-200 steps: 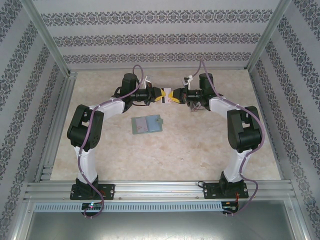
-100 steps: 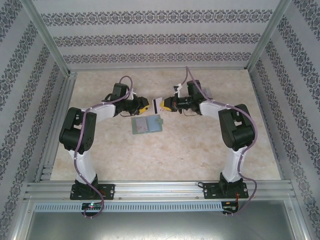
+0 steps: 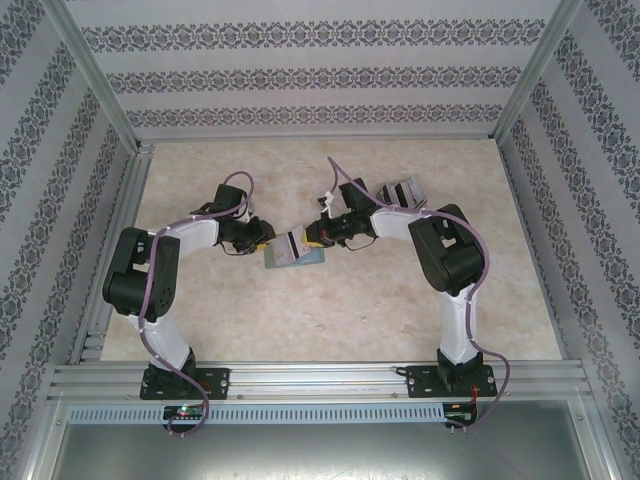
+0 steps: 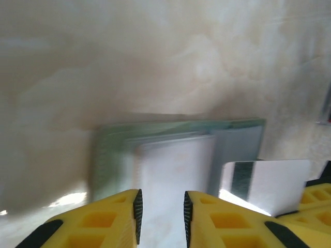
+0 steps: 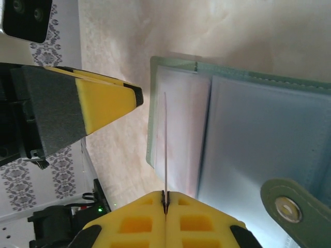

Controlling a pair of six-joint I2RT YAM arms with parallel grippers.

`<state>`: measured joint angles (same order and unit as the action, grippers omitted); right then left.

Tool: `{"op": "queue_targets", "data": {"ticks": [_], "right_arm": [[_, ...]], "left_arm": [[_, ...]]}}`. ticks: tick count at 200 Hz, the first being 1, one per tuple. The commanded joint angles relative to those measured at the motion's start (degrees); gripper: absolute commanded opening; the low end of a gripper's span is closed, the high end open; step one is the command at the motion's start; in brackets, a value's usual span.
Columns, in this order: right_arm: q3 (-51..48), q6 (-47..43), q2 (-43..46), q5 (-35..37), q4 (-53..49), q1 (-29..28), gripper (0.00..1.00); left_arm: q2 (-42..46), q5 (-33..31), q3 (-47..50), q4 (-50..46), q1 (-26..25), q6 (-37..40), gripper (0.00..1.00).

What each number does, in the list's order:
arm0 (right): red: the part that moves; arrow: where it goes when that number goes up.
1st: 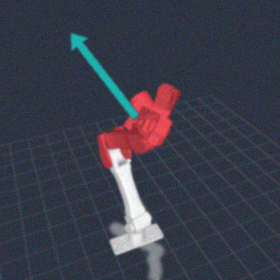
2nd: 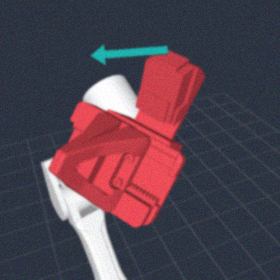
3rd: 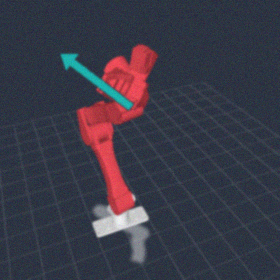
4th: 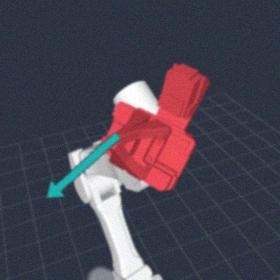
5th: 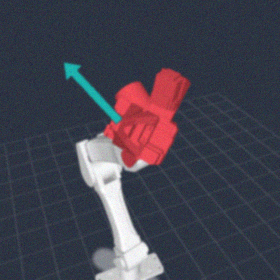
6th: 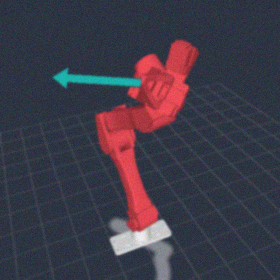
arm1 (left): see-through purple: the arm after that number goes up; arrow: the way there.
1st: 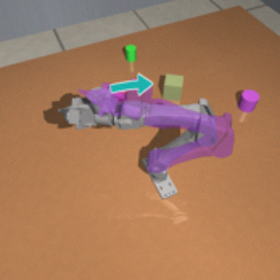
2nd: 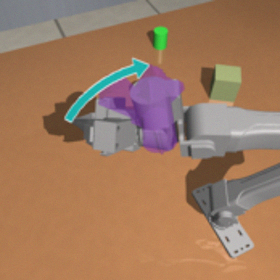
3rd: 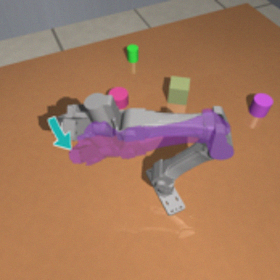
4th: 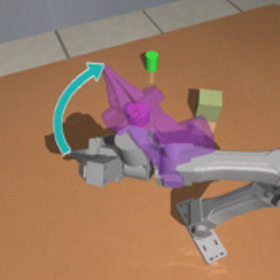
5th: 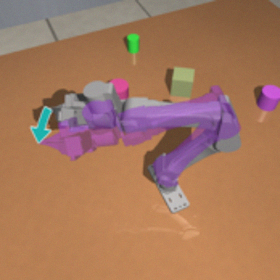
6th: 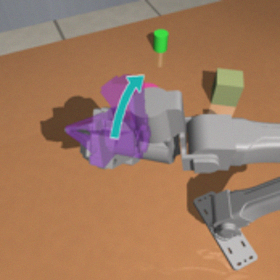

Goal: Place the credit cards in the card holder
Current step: Insert the credit card into the card slot.

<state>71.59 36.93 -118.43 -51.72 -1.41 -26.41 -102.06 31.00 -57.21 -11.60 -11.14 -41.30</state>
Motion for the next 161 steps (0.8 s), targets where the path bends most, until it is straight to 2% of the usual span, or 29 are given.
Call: {"op": "queue_targets", "data": {"ticks": [1,92,161], "right_arm": [[1.4,-3.7,-0.5,1.8,-2.9,-0.1,0.05],[2.2,-4.6,-2.1,1.4,-4.3,-0.2,0.06],[2.5,-4.8,-1.1,-0.1,-4.4,-0.6,0.06]], "left_arm": [[1.9,-2.7,1.4,-2.9,0.7,2.3,0.30],[-0.5,0.0,2.8,-0.6,0.7,1.5,0.29],[-0.8,-0.3,3.0,-0.9,0.7,2.1,0.28]]}}
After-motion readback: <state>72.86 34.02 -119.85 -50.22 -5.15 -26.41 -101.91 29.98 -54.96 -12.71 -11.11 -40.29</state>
